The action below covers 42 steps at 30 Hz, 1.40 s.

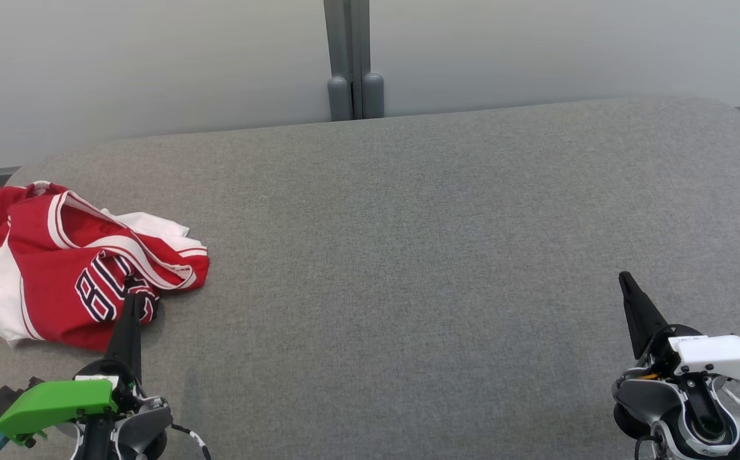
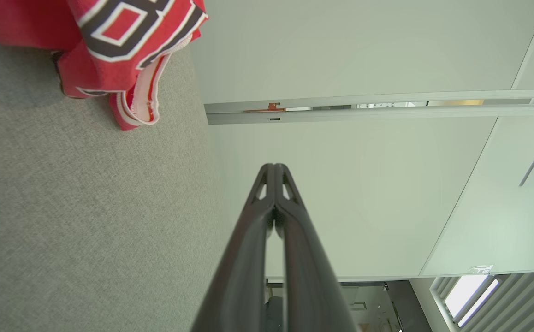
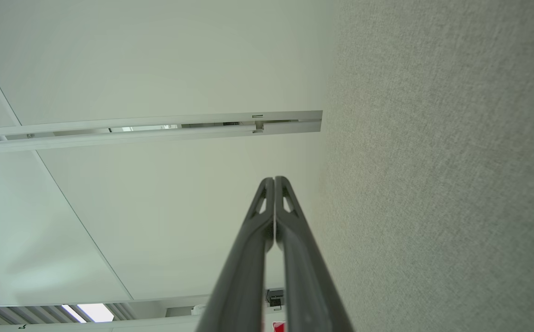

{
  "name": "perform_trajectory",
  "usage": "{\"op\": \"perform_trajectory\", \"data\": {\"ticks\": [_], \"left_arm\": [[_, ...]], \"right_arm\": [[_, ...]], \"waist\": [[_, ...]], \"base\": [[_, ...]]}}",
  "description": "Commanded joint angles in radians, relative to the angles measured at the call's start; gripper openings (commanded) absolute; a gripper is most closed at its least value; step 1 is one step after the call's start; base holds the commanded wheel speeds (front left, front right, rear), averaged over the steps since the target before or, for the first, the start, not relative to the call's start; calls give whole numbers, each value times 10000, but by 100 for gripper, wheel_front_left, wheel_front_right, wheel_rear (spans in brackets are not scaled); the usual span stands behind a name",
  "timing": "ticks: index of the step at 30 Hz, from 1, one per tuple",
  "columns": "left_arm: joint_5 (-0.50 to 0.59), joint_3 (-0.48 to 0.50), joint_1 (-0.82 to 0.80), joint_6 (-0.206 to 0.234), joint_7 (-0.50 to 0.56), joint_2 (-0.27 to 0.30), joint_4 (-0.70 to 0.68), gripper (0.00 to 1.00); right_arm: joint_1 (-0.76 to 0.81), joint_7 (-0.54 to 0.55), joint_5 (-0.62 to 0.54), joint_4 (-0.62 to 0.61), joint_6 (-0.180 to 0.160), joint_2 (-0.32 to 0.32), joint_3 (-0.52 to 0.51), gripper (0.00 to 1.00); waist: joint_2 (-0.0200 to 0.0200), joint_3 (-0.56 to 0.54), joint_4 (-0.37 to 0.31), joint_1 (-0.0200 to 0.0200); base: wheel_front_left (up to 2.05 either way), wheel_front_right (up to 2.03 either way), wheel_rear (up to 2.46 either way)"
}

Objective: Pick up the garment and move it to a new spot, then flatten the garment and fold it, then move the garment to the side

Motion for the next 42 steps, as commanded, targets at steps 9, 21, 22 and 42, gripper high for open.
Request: {"op": "perform_trajectory", "data": {"ticks": [9, 21, 22, 42], "left_arm": [[-3, 21, -122, -36, 34, 75, -15, 0], [-3, 21, -123, -37, 34, 75, -15, 0], [-3, 21, -123, -37, 34, 75, -15, 0], [-3, 21, -123, -37, 34, 73, -15, 0]], "right_arm": [[82, 31, 74, -51, 8, -10, -8, 0], [82, 31, 74, -51, 8, -10, -8, 0], [82, 31, 74, -51, 8, -10, -8, 0], [82, 31, 74, -51, 8, -10, -8, 0]], "waist": [[0, 0, 0, 0], [0, 0, 0, 0], [0, 0, 0, 0], [0, 0, 0, 0]], "base": [[0, 0, 0], [0, 0, 0], [0, 0, 0], [0, 0, 0]]}}
